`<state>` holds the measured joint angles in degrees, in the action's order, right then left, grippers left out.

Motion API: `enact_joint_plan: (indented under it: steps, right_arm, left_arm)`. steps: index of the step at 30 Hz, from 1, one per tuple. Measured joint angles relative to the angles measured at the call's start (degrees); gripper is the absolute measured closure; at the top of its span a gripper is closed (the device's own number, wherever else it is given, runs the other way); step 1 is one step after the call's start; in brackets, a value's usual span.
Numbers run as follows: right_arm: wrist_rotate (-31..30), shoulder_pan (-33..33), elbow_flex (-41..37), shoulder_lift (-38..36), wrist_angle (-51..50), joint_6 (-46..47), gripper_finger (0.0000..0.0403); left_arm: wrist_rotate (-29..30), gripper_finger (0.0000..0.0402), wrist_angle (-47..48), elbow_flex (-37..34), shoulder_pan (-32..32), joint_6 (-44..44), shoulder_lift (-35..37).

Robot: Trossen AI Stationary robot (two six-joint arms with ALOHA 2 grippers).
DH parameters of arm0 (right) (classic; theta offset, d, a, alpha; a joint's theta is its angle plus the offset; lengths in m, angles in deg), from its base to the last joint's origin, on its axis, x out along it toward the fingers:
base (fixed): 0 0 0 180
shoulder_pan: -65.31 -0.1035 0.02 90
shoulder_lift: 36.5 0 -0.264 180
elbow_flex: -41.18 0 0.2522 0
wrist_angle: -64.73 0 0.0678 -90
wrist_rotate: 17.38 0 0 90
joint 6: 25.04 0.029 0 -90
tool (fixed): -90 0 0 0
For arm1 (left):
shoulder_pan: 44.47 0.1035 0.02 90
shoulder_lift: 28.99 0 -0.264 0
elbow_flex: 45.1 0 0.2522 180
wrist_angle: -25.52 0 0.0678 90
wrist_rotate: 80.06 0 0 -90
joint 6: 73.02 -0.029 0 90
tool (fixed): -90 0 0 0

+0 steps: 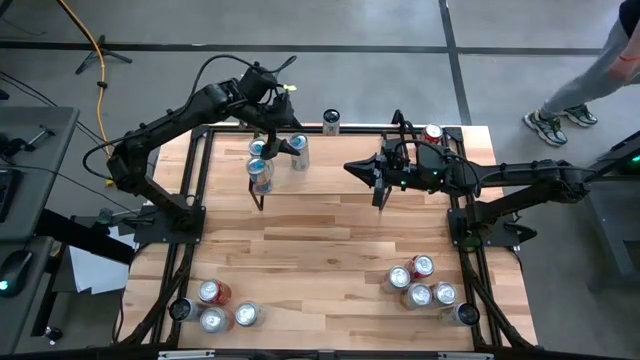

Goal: Place canned beverage on shelf
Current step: Put the blue soda can aligned with the other blue soda cans on the shelf

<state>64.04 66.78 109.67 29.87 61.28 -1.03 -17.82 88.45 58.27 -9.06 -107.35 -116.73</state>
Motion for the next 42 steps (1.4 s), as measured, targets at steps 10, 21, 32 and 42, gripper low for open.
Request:
enact_joint_plan:
  steps: [10,21,32,42]
  right_arm:
    - [0.0,0.0,0.0,0.0,-0.2,0.0,0.0402]
    - [-0.3,0.0,0.0,0.0,-0.2,0.0,0.0402]
    - [-0.2,0.0,0.0,0.0,-0.2,0.0,0.0402]
    - [-0.2,0.0,0.0,0.0,-0.2,0.0,0.0402]
  left_arm:
    - [7.2,0.0108,0.7,0.0,-2.9,-4.9,-0.8]
    - [8.6,0.0123,0.7,0.0,-3.8,-3.8,-0.9]
    - [21.0,0.0261,-3.3,0.0,-3.4,7.2,-0.3]
    - [35.1,0.0255,0.9,0.0,-4.0,23.6,4.9]
